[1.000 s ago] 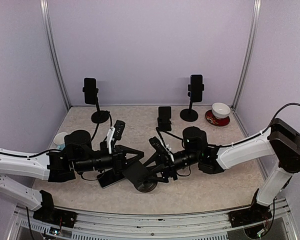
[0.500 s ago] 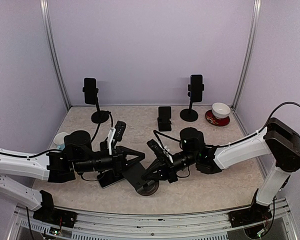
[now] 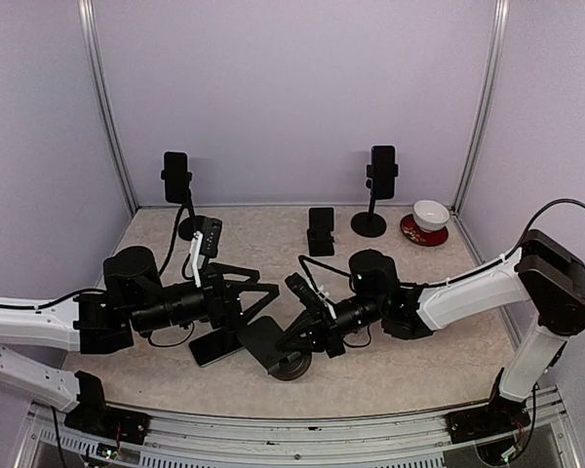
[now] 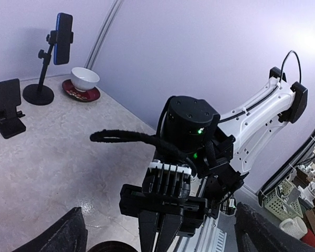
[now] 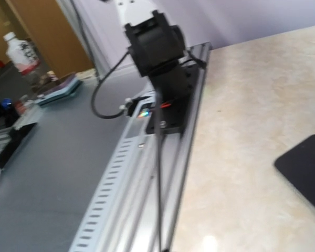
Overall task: Place the phone on the phone stand
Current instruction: Pass from the left arm to the right, then pass from the right arm to the left
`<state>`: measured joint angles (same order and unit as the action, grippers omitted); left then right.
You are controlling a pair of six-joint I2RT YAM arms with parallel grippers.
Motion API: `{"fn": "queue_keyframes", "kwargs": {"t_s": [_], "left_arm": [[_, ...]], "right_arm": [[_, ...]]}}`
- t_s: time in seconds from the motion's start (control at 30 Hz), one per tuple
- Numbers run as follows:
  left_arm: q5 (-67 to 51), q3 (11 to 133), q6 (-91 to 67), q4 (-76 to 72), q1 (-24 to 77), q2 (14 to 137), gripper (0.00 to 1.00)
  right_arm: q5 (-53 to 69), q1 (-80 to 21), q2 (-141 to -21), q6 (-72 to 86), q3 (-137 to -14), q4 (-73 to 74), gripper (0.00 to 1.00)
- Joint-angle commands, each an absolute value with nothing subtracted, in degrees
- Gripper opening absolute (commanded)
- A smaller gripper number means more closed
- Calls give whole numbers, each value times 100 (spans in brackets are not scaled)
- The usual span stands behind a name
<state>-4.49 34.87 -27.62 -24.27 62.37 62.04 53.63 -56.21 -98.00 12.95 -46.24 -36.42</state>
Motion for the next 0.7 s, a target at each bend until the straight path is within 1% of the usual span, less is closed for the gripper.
{"fn": "queue_keyframes", "kwargs": {"t_s": [0.0,0.17,0.3,0.53,0.67], "left_arm": [[128,3476,-3157,-2208,6267,5921,99],[960,3498,-3575,-1751,6427,5732,99],[1544,3554,-4006,-1387,6468,5636,99],[2146,3776,-4417,-1024,6584,5887,99],[2324,4007,-4475,-989,6713,6191,99]], "right_arm": [[4788,-5662,-9405,995,-4608,-3624,0],[3987,-5662,-9037,833,-4369,-3713,0],[3090,-5660,-8656,720,-4117,-3849,0],[1245,-5828,-8128,482,-3903,-3790,0],[538,-6030,-7994,292,-3821,-3859,0]]}}
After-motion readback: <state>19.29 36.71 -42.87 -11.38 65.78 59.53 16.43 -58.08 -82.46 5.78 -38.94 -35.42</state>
